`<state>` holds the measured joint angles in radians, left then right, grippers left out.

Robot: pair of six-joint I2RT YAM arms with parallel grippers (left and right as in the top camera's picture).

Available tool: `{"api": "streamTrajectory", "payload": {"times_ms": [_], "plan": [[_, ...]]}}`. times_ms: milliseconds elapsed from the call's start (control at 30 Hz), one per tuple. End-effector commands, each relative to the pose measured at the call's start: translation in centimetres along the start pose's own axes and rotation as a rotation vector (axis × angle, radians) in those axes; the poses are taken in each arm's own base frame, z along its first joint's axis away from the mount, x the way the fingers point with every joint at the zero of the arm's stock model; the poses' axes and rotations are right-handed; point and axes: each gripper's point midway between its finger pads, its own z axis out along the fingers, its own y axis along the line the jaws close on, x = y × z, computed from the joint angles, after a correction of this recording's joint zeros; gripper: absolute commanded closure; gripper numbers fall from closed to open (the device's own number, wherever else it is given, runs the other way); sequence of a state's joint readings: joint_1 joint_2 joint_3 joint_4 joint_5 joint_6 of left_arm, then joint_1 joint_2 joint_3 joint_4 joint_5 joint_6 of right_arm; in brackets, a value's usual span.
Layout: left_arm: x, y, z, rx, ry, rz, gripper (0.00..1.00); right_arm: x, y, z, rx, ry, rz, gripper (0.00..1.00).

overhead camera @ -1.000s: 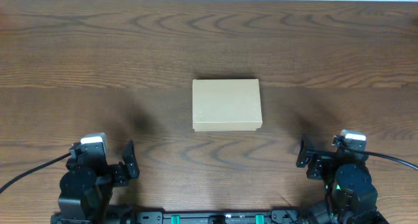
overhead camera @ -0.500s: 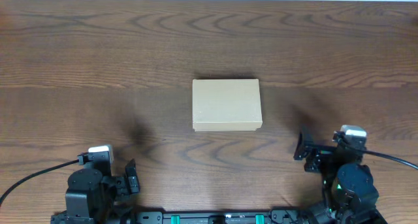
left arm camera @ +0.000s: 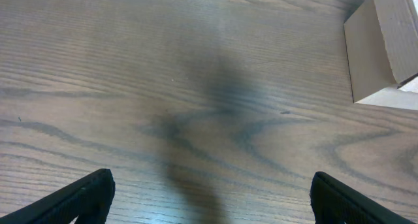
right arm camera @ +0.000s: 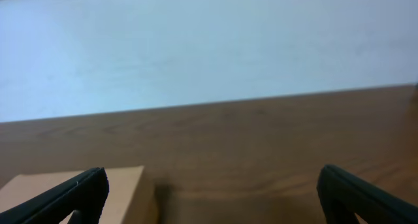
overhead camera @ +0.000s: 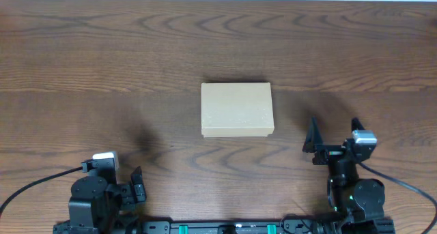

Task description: Pack container

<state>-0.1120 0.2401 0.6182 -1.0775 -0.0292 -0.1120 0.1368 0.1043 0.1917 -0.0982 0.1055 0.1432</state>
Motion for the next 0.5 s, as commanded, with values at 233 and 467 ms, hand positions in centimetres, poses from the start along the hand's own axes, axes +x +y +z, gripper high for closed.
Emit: {"api": "streamTrajectory", "payload": {"times_ms": [233,467], "plan": [[0.1,0.0,-0.1,0.004,-0.001,-0.001,0.05,0.5,-1.0,-0.1,0.019,-0.099,-0.117,0.01],[0.1,0.0,-0.1,0.004,-0.001,-0.001,0.05,3.9,-1.3,0.5,0.018,-0.023,-0.158,0.01]]}}
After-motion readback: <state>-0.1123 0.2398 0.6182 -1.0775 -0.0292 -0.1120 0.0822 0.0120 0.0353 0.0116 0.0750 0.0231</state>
